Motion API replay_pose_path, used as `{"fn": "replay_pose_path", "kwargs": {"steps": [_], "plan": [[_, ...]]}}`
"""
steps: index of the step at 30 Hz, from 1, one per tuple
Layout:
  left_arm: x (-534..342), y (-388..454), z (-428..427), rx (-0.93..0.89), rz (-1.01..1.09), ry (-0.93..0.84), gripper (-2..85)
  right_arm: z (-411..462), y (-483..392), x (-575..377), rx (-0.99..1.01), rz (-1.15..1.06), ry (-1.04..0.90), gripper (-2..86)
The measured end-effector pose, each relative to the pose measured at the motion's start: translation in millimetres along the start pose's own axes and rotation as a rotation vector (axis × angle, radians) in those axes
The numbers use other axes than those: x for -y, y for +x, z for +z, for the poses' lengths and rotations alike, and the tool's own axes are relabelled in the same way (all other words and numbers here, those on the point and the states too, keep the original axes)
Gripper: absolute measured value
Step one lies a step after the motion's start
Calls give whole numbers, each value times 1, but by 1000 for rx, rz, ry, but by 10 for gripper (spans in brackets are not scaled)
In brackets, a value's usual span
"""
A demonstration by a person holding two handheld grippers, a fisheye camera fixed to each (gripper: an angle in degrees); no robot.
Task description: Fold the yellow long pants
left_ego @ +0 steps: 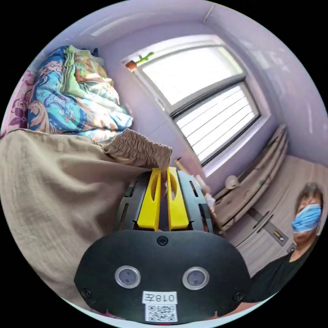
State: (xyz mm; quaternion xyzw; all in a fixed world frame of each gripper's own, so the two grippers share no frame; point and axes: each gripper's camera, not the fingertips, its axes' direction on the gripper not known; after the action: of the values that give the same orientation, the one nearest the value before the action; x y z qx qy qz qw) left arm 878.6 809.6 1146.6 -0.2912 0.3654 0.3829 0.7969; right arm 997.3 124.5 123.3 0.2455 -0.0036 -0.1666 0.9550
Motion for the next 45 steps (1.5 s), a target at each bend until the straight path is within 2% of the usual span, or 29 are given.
{"fn": "replay_pose_path", "kwargs": {"steps": [1,3,5,9,12,15,20,22,25,27,29,31,33,35,39,45], "plan": [[-5,-6,-25,-51,0,57,6,-2,-4,1,5,-6,4,-4],[-31,-27,-136,-236,30,261,4,-4,-12,2,8,-18,8,-4],[-56,-40,-231,-275,69,417,3,-7,-24,5,17,-38,9,-4],[-127,-75,-435,-166,153,677,1,-8,-51,13,46,-90,-1,-4],[-191,-123,-540,32,80,742,0,-7,-89,22,93,-155,-10,-4],[-253,-180,-601,164,-23,721,-1,-9,-139,30,146,-242,-20,-4],[-321,-248,-658,187,-72,678,-3,-17,-223,44,196,-368,-50,-4],[-325,-249,-679,169,0,635,-2,-17,-251,48,194,-416,-62,-4],[-323,-211,-734,175,224,576,1,-7,-291,54,220,-468,-93,-4],[-341,-171,-808,254,363,570,7,5,-315,58,250,-485,-121,-3],[-372,-150,-879,369,394,582,16,22,-347,64,313,-507,-163,-3],[-420,-146,-962,477,318,624,33,34,-372,67,361,-537,-191,-2],[-510,-163,-1072,612,-46,712,84,47,-395,69,397,-571,-224,-1],[-597,-167,-1125,706,-334,817,115,67,-425,69,456,-605,-291,2],[-738,-121,-1139,820,-342,1001,130,107,-490,50,514,-771,-455,16],[-821,-118,-1037,730,-199,935,113,151,-636,-29,645,-1237,-546,97]]}}
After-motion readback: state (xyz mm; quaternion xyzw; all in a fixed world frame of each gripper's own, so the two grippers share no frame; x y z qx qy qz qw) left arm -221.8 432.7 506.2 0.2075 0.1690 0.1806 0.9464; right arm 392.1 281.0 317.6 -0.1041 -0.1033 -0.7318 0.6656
